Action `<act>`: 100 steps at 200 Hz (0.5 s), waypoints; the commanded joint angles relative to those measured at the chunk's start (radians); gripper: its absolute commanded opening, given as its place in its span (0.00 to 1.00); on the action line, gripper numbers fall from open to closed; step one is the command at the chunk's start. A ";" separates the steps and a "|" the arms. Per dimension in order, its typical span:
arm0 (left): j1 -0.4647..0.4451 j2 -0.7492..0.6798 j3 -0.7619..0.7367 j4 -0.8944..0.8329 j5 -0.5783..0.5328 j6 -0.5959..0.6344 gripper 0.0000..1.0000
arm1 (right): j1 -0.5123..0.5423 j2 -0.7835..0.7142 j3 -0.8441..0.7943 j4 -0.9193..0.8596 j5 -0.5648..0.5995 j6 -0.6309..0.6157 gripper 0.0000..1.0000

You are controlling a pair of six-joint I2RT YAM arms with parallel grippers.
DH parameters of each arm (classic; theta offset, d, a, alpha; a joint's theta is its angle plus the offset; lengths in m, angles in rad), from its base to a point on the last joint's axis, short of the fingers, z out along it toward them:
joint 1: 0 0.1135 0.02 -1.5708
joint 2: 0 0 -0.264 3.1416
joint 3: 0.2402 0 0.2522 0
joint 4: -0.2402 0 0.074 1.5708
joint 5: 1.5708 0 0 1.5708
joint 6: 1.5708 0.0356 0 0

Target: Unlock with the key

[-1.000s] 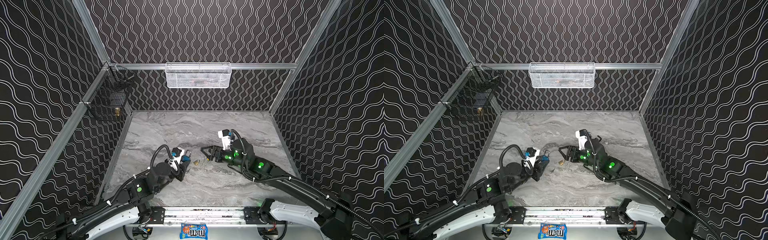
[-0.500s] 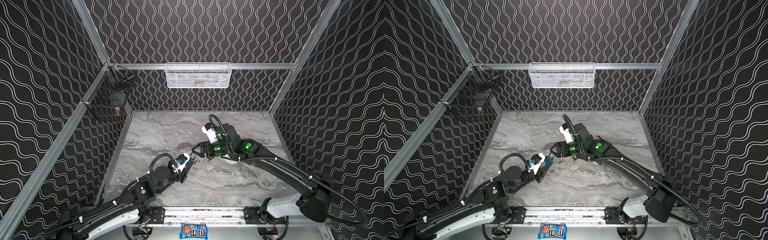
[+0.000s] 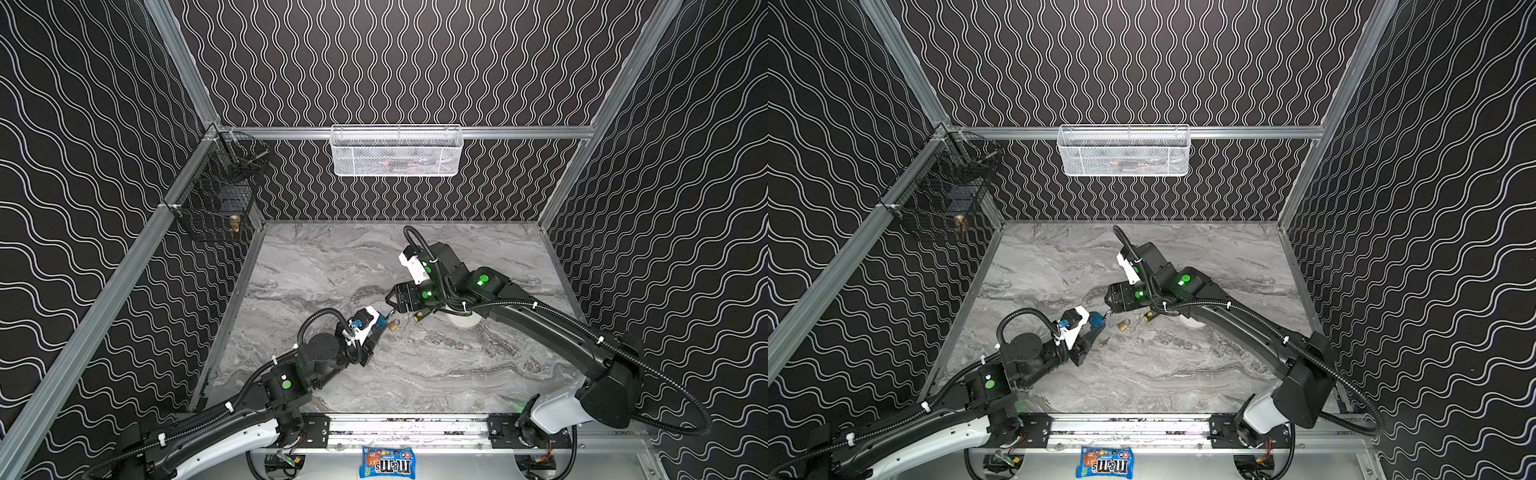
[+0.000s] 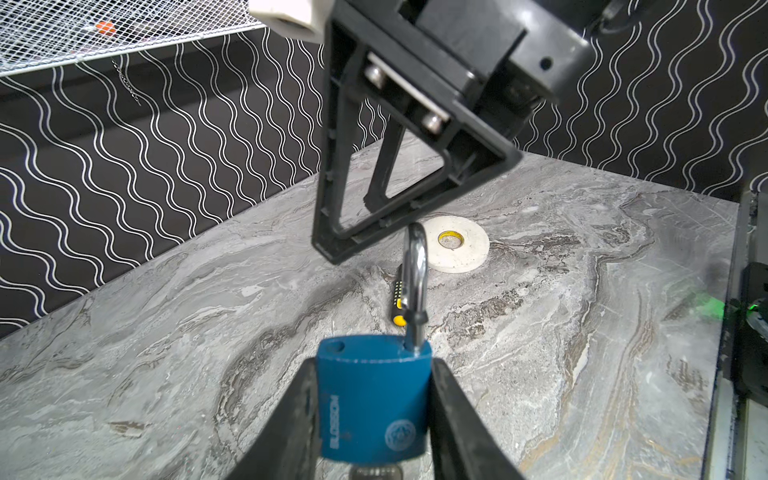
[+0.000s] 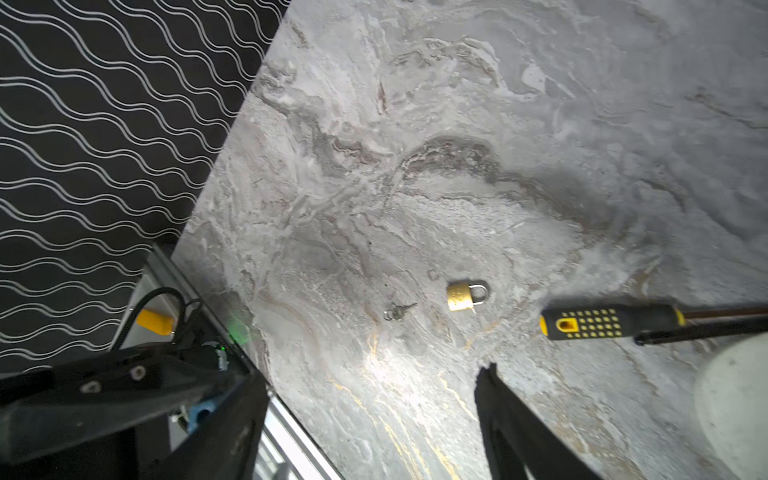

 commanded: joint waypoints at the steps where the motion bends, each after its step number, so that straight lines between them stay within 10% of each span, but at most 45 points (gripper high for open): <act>1: 0.001 -0.003 -0.004 0.073 -0.018 0.023 0.00 | 0.002 -0.014 0.001 -0.040 0.011 -0.042 0.80; 100: 0.001 0.032 0.002 0.110 -0.021 0.004 0.00 | -0.001 -0.112 -0.104 0.024 -0.054 -0.016 0.81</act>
